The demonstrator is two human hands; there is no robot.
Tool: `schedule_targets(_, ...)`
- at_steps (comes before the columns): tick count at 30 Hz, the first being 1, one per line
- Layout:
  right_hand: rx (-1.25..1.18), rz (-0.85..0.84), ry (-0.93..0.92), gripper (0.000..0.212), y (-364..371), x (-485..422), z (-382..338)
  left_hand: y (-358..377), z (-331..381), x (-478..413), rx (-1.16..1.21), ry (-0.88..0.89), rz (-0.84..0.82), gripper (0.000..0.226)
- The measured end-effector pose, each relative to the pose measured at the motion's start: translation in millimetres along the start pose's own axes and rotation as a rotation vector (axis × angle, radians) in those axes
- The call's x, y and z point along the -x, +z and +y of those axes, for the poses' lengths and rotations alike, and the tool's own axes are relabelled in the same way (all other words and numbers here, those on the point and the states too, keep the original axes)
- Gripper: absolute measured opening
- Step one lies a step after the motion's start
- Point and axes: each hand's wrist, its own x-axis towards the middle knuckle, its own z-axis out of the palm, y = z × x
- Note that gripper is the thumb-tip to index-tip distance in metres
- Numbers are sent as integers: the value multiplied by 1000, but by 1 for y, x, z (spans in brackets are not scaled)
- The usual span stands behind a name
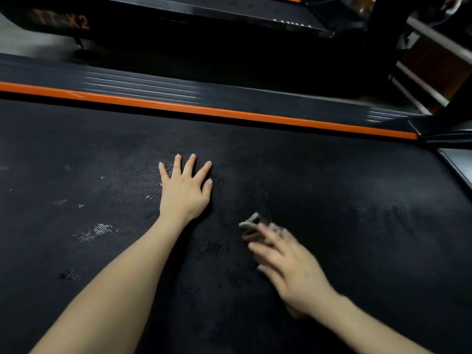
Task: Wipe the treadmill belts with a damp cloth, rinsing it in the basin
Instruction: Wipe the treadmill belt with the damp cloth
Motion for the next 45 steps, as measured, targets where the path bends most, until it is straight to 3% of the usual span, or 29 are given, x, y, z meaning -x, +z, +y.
schedule_targets(4, -75, 77, 449, 56, -8, -16, 39, -3, 1, -1, 17, 3, -10, 49)
schedule_targets(9, -15, 110, 463, 40, -1, -16, 36, -26, 12, 51, 218, -22, 67, 46)
schedule_targets(14, -36, 116, 604, 38, 0, -11, 0, -40, 3, 150, 95, -11, 60, 55)
schedule_targets(18, -22, 100, 303, 42, 4, 41, -71, -37, -20, 190, -14, -48, 10, 55)
schedule_targets(21, 82, 72, 148, 42, -4, 79, -58, -34, -29, 201, -28, -65, -16, 55)
schedule_targets(23, 124, 132, 353, 42, -9, 95, -30, -35, -28, 202, -27, -65, -26, 56)
schedule_targets(26, 36, 193, 814, 36, -8, 93, -28, -34, -27, 201, -33, -60, -32, 56)
schedule_targets(27, 57, 208, 843, 34, -4, 85, -42, -34, -27, 202, -36, -59, -34, 55)
schedule_targets(32, -3, 86, 361, 42, 22, 50, -139, -32, -31, 202, -23, -63, -35, 56)
schedule_targets(36, 101, 30, 89, 42, 10, 58, -113, -32, -33, 202, 6, -58, -27, 57)
schedule_targets(38, 143, 69, 229, 40, 4, 57, -70, -32, -33, 203, 10, -54, -33, 57)
schedule_targets(42, 36, 140, 792, 39, -8, 11, -21, -30, -31, 201, -10, -67, -46, 58)
schedule_targets(43, 52, 151, 817, 39, -7, -5, -27, -29, -30, 200, -15, -74, -50, 59)
schedule_targets(45, 150, 83, 628, 44, 3, -30, -52, -29, -29, 200, -30, -84, -54, 58)
